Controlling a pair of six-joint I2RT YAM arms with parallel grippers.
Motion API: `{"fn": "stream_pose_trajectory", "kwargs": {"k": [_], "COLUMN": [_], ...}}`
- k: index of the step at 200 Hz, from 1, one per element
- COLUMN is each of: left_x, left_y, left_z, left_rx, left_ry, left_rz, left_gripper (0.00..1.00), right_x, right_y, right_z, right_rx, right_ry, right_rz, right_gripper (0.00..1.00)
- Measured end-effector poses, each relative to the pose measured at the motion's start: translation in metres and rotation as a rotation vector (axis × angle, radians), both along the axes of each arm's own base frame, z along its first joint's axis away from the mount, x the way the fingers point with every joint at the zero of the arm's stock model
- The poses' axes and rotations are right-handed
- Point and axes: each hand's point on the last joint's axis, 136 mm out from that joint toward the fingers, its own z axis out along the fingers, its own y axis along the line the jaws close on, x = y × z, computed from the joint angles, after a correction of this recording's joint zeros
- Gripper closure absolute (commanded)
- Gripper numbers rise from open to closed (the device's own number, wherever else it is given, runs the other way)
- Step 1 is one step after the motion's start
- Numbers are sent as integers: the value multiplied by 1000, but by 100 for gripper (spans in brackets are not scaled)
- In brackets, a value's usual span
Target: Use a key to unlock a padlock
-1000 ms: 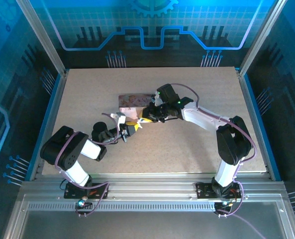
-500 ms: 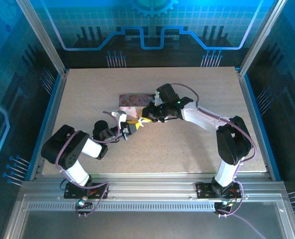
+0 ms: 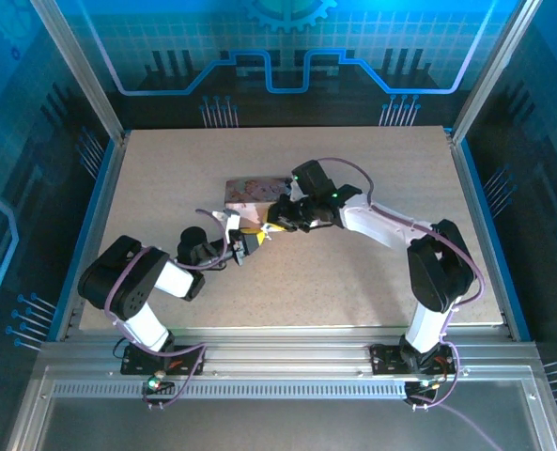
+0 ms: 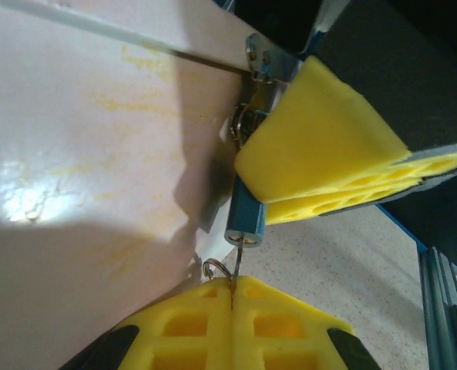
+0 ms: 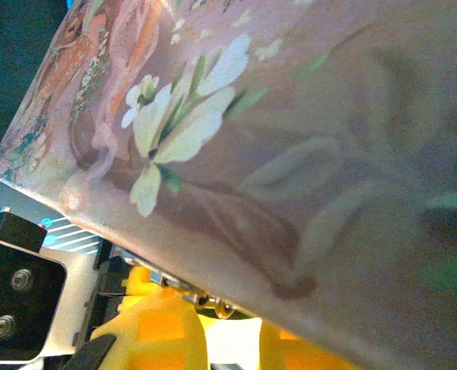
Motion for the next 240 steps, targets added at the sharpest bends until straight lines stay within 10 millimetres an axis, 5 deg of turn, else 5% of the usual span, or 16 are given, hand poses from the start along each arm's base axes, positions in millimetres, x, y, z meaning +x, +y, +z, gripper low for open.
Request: {"fn": "stream_pose_trajectory", "kwargs": {"k": [93, 183, 202, 240], "left_x": [-26, -43, -45, -49], "left_y": [4, -8, -10, -11], "left_z": [-50, -61, -63, -62], "left_rx": [128, 581, 675, 750], "left_ry": [162, -148, -208, -263], "left_rz": [91, 136, 155, 182], "left_gripper": [100, 100, 100, 100], "right_x": [-21, -34, -35, -34], "right_y": [12, 3, 2, 5], "right_z": [-48, -59, -61, -62], "right_rx": [-129, -164, -172, -156], "right_ry": [13, 100, 111, 117], "right_rz": [24, 11, 12, 10], "right_gripper": [95, 95, 89, 59]}}
